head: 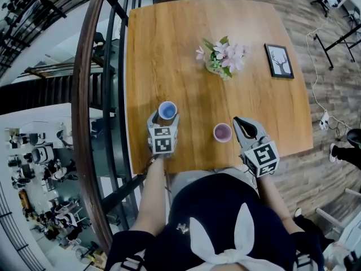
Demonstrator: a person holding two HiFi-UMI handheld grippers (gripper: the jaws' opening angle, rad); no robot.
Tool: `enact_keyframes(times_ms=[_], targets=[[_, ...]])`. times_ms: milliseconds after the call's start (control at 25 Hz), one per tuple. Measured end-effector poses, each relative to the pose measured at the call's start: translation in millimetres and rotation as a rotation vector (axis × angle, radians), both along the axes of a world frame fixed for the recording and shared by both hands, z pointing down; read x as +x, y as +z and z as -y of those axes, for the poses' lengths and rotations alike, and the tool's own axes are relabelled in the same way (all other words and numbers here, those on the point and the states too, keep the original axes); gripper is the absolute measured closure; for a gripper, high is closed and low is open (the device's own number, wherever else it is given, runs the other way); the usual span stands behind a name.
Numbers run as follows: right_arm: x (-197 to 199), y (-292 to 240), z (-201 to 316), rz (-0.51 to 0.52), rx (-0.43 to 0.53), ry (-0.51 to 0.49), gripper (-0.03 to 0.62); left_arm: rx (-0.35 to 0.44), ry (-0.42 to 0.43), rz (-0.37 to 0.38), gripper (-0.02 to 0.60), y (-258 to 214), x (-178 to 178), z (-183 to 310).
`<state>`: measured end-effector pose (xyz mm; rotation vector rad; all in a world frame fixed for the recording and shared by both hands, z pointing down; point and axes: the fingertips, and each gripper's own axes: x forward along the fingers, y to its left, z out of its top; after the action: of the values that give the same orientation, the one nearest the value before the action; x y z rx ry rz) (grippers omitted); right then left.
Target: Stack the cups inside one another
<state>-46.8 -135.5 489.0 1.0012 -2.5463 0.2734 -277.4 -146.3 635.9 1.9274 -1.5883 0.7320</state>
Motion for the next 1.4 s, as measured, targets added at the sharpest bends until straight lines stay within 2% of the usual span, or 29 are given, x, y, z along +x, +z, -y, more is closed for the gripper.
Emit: enact_keyframes(times_ms=[600, 960, 1400], targets=[[3.1, 3.0, -0.3, 0.0, 0.004, -0.013, 0.595, 0.05, -0.001, 0.016, 0.238, -18.0, -2.0, -2.6], [10.1, -1.3, -7.4, 0.009, 0.014, -0.023, 0.595, 0.161, -0.023, 0.042, 0.238, -66.9, -6.2, -6.9], [33.8, -11.8, -17.0, 0.028, 0.031, -0.011, 0.595, 0.296, 0.003, 0.05, 0.238, -140.7, 22.2, -18.1]])
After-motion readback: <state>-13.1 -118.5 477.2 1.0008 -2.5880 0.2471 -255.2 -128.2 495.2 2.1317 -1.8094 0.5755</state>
